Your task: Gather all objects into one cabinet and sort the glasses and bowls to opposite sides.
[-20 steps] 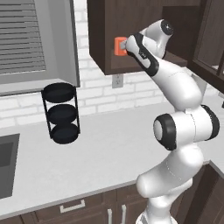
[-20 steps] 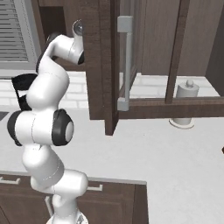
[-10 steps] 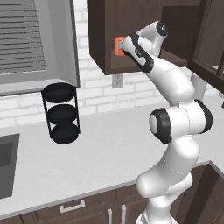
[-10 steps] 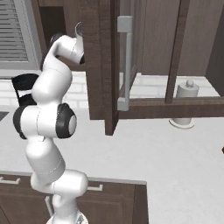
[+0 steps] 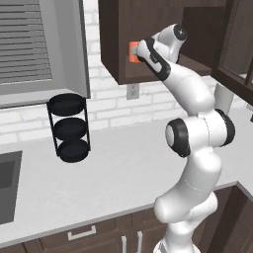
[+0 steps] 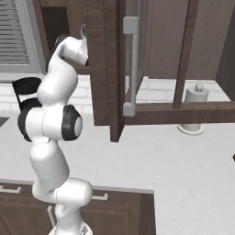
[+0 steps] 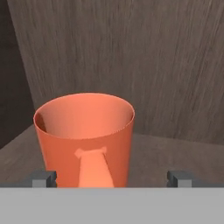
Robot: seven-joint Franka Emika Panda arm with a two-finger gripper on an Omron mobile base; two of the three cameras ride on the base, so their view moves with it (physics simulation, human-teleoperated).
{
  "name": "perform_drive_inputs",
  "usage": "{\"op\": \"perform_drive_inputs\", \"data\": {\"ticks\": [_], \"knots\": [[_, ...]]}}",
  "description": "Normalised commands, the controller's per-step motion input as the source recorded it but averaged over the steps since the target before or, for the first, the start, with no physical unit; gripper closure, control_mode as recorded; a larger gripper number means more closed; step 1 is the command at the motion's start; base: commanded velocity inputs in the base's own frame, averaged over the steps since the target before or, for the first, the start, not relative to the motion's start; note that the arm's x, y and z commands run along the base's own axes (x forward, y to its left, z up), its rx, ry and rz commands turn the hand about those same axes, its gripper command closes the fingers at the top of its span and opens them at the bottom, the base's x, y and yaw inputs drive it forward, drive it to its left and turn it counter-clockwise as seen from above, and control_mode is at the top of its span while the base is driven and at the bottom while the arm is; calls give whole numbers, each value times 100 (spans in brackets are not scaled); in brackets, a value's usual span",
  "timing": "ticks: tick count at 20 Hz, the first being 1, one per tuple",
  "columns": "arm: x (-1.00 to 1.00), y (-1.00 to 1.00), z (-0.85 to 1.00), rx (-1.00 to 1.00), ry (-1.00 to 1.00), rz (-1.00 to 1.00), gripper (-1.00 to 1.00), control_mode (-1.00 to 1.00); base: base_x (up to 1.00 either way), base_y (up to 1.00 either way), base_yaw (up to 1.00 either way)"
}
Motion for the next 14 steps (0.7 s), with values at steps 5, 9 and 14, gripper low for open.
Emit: {"op": "perform_drive_inputs", "data": {"ticks": [5,9,14], "knots": [[8,1,-3,0,0,0,100,-100,0,0,0],[-3,0,3,0,-1,0,100,-100,0,0,0],[-43,1,32,0,-17,0,100,-100,0,0,0]]}}
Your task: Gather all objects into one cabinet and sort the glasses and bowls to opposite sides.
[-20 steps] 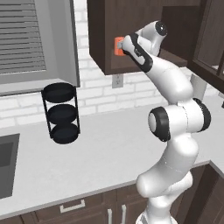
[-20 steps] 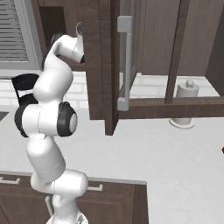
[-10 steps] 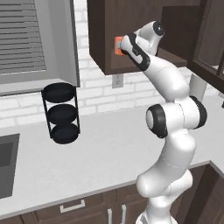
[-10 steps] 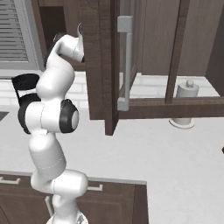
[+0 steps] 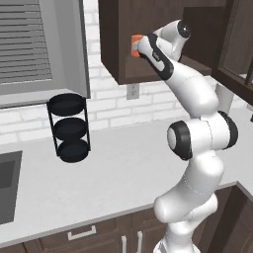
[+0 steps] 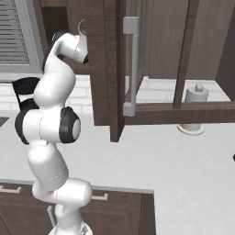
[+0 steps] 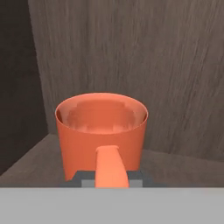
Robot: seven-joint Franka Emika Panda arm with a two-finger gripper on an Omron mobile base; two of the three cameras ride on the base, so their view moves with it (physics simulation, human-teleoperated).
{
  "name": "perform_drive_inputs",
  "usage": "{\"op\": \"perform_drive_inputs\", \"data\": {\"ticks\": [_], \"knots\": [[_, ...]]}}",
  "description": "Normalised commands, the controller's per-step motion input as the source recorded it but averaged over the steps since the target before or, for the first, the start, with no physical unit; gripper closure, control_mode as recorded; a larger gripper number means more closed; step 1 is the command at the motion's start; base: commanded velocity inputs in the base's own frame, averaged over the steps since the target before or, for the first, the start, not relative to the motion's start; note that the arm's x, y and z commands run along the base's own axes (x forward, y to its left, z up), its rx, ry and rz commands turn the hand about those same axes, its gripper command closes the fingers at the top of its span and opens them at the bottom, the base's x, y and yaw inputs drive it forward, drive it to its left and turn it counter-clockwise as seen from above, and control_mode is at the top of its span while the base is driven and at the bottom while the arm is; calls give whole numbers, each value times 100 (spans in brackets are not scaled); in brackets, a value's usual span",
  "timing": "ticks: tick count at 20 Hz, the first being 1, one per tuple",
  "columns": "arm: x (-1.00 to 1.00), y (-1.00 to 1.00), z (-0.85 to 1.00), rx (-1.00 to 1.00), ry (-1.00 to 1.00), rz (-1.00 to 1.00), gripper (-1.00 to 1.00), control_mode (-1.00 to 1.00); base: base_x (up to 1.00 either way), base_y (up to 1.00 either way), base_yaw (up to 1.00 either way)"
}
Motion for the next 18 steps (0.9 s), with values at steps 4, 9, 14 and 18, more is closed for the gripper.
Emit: {"op": "perform_drive_inputs", "data": {"ticks": [4,9,14,18], "knots": [[-61,8,41,0,-20,0,100,-100,0,0,0],[-82,8,21,0,-18,-14,100,-100,0,0,0],[-62,11,7,0,-13,-24,100,-100,0,0,0],[-2,10,1,0,1,-6,100,-100,0,0,0]]}}
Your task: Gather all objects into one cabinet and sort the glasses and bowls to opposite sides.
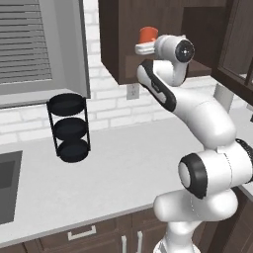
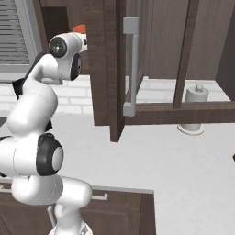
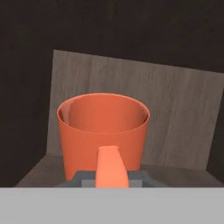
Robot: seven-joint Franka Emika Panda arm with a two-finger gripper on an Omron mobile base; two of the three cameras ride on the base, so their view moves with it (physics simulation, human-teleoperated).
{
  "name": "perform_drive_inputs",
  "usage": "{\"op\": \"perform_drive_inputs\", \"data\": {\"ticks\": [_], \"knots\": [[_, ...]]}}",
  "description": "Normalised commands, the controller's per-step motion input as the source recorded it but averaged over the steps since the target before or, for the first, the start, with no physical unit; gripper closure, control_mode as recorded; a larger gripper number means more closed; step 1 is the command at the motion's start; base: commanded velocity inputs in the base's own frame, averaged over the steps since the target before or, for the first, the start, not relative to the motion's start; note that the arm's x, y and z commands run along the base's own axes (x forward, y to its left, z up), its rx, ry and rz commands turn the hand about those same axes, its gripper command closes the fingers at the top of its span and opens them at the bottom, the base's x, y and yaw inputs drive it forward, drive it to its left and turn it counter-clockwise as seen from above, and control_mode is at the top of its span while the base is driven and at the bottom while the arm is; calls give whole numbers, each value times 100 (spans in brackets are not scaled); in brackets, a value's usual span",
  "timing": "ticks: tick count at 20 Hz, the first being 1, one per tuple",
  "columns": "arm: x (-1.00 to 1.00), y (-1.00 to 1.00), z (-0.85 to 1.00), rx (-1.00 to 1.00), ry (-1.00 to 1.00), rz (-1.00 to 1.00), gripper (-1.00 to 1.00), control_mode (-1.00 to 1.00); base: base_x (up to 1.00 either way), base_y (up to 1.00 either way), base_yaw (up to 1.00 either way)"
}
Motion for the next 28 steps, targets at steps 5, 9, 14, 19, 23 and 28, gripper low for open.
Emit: {"op": "perform_drive_inputs", "data": {"ticks": [5,9,14,19,23,28], "knots": [[0,0,0,0,0,0,100,-100,0,0,0],[0,0,0,0,0,0,100,-100,0,0,0],[-2,0,0,0,0,0,100,100,-5,0,0],[0,0,0,0,0,0,100,100,-69,0,0],[0,0,0,0,0,0,100,100,-74,0,0],[0,0,0,0,0,0,100,100,-68,0,-35]]}}
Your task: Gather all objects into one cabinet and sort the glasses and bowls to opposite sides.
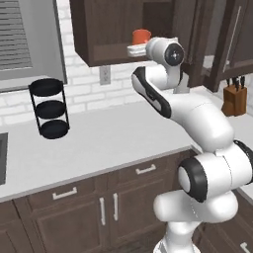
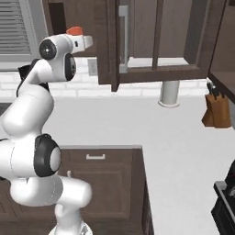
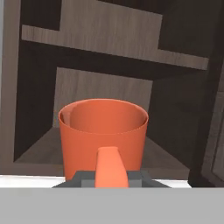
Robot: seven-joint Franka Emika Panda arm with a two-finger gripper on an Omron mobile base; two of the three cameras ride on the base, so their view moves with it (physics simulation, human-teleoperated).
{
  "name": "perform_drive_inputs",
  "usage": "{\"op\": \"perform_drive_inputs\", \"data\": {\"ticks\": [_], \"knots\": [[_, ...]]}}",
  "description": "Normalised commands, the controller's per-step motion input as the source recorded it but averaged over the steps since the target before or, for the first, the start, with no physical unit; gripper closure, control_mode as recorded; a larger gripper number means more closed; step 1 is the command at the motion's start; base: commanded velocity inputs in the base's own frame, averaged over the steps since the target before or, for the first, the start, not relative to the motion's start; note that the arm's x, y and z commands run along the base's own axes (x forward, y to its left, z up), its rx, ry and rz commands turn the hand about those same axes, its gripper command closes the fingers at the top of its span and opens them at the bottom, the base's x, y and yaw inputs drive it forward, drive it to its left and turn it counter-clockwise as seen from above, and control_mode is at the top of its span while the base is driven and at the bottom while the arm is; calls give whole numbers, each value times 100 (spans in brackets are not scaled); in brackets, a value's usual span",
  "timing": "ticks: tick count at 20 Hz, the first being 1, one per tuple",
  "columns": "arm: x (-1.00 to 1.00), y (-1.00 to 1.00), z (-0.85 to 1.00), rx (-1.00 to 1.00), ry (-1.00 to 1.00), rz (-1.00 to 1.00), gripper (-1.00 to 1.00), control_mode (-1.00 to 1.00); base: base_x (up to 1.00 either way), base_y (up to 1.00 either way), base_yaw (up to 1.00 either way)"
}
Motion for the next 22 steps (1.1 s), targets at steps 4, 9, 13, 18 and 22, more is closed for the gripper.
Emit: {"op": "perform_drive_inputs", "data": {"ticks": [4,9,13,18,22], "knots": [[0,0,0,0,0,0,100,100,-18,5,-6],[0,0,0,0,0,0,100,100,-16,6,0],[0,0,0,0,0,0,100,100,-26,48,0],[0,0,0,0,0,0,100,100,-55,95,2],[0,0,0,0,0,0,100,100,-95,43,-34]]}}
